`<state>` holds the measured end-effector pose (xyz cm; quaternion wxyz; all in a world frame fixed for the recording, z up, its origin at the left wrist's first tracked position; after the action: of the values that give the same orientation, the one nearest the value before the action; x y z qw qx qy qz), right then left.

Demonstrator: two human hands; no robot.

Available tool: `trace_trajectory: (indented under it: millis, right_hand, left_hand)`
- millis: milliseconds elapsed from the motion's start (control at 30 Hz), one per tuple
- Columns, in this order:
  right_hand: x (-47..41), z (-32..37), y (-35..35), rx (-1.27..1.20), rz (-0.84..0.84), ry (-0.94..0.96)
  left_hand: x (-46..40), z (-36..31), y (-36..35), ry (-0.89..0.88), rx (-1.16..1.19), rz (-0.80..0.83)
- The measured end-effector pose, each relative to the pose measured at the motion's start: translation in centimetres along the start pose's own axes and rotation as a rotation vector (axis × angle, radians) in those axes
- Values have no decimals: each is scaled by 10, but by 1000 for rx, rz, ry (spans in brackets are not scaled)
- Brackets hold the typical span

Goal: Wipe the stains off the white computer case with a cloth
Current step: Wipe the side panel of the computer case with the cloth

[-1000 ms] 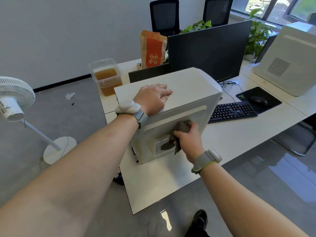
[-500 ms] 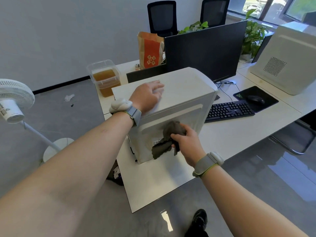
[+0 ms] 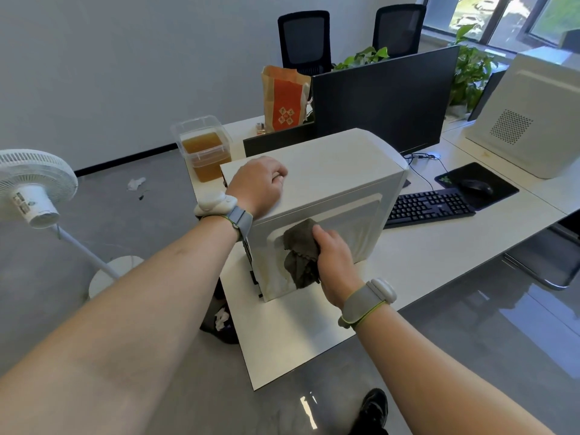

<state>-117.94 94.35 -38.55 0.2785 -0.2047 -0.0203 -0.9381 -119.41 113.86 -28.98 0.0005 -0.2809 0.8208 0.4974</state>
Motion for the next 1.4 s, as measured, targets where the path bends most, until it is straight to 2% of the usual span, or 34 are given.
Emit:
trace_trajectory:
  millis: [133, 200, 300, 433, 600, 767, 900, 1067, 1133, 1233, 1333, 1400]
  right_hand:
    - [1, 0, -19, 199, -79, 137]
    - [-1, -7, -24, 281, -138, 136]
    - [0, -23, -29, 257, -123, 9]
    - [2, -16, -36, 280, -94, 126]
    - [1, -26, -38, 350, -155, 69]
    - [7, -2, -46, 304, -186, 260]
    - [12, -10, -58, 485, -125, 185]
    - [27, -2, -71, 290, -124, 365]
    - [22, -9, -74, 338, -115, 318]
    - [12, -34, -73, 447, -81, 118]
    - [-1, -73, -60, 348, -117, -113]
    - [1, -95, -54, 201, -106, -337]
  left_hand:
    - [-3, 4, -1, 8, -6, -7]
    - [-3, 5, -1, 3, -5, -1]
    - [-3, 5, 0, -1, -8, -2]
    - [-4, 3, 0, -13, 2, -8]
    - [-4, 7, -2, 4, 26, -11]
    - [-7, 10, 0, 16, 59, -22]
    - [-4, 10, 0, 15, 52, -26]
    - [-6, 8, 0, 13, 57, -27]
    - [-6, 10, -1, 18, 61, -23]
    - [-5, 9, -1, 14, 45, -21]
    - [-5, 9, -1, 27, 65, -28]
    - [-6, 9, 0, 38, 78, -37]
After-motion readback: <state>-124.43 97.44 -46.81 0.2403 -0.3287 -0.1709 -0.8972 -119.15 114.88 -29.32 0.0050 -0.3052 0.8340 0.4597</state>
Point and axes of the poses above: each hand's wrist, its own x-axis away from the middle knuckle, its own y-axis out of the back of the hand, z = x × y, the point moved 4 cm from there along -x, towards the middle knuckle, and after that the axes turned 3 degrees about x, right-handed, at the moved point
